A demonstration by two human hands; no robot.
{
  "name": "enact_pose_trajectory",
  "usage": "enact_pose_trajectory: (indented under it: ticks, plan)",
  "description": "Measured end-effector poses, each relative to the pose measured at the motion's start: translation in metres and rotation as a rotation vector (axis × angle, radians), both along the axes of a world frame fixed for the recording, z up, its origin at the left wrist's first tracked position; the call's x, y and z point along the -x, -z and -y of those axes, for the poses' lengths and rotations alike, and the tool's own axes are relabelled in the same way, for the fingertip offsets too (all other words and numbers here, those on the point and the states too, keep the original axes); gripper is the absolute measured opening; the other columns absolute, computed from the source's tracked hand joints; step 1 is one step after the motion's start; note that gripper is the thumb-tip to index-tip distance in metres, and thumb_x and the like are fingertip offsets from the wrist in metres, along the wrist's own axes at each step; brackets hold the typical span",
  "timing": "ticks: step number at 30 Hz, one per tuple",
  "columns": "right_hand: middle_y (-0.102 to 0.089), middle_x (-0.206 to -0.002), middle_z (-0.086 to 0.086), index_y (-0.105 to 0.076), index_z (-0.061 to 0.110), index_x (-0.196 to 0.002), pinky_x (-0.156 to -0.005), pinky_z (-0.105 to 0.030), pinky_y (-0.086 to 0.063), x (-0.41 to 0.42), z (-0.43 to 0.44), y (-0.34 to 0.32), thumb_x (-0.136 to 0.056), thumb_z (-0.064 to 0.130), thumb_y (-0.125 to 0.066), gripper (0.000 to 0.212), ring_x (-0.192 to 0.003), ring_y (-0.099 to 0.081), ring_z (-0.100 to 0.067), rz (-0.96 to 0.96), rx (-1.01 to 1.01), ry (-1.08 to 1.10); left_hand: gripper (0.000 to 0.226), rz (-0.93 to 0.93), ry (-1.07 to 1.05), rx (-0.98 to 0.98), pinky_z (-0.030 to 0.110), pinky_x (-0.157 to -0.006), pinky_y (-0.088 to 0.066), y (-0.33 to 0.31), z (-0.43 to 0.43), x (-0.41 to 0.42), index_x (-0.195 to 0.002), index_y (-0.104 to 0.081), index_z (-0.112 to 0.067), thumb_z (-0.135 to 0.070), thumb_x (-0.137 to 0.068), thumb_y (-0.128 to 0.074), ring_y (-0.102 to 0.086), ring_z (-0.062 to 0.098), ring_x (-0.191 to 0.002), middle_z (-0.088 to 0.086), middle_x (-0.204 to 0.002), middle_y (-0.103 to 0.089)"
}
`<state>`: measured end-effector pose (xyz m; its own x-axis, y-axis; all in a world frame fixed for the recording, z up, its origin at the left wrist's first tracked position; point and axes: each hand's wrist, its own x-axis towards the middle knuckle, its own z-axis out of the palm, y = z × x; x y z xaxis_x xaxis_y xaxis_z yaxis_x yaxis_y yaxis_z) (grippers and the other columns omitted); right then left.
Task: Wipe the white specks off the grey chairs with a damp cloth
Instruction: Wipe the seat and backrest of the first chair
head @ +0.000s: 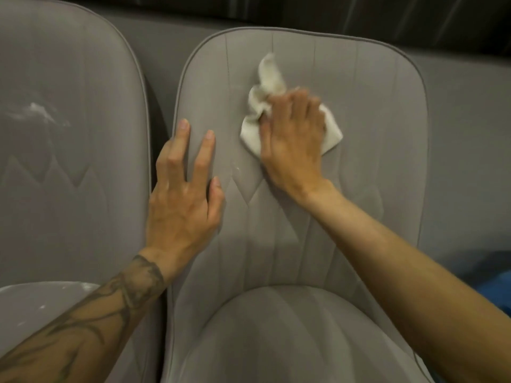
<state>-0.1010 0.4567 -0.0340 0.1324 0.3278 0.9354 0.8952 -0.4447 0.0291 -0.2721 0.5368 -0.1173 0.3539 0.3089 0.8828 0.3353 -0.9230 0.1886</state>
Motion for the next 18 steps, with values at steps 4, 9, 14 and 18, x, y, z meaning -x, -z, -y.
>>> enact_pose_trajectory:
  ticks: [4, 9, 14, 18]
  plan:
    - [-0.059, -0.109, -0.016, -0.062, 0.010, -0.110, -0.078, -0.042, -0.035, -0.014, 0.004, -0.029, -0.099, 0.032, -0.045, 0.030, -0.095, -0.053, -0.034, 0.078, 0.034, -0.001, 0.065, 0.003, 0.002, -0.004, 0.057, -0.107, -0.051, 0.000, 0.002, -0.001, -0.163, -0.030, -0.017, -0.023, -0.101, -0.049, -0.026, 0.039, -0.154, 0.014, -0.169, -0.014]
    - [-0.059, -0.107, -0.015, -0.061, 0.009, -0.106, -0.078, -0.043, -0.039, -0.021, -0.016, -0.038, -0.098, 0.034, -0.043, 0.032, -0.092, -0.053, -0.034, -0.004, -0.182, 0.062, 0.064, 0.003, -0.006, -0.013, 0.055, -0.111, -0.048, 0.001, -0.001, -0.001, -0.163, -0.030, -0.017, -0.023, -0.102, -0.047, -0.026, 0.039, -0.154, 0.016, -0.169, -0.015]
    - [-0.056, -0.111, -0.016, -0.046, 0.017, -0.113, -0.088, -0.045, -0.037, -0.001, 0.023, 0.082, -0.100, 0.031, -0.046, 0.019, -0.098, -0.049, -0.035, 0.057, 0.166, -0.113, 0.064, -0.003, -0.008, -0.005, 0.055, -0.109, -0.050, 0.001, 0.000, 0.000, -0.163, -0.029, -0.017, -0.022, -0.102, -0.049, -0.024, 0.038, -0.155, 0.015, -0.170, -0.014]
    - [-0.056, -0.107, -0.016, -0.042, 0.018, -0.111, -0.083, -0.045, -0.036, -0.024, 0.036, 0.069, -0.101, 0.029, -0.046, 0.015, -0.092, -0.050, -0.035, 0.123, 0.209, -0.091, 0.063, -0.002, -0.004, -0.009, 0.056, -0.110, -0.048, 0.001, 0.001, 0.000, -0.162, -0.030, -0.015, -0.022, -0.102, -0.049, -0.024, 0.038, -0.155, 0.018, -0.170, -0.015]
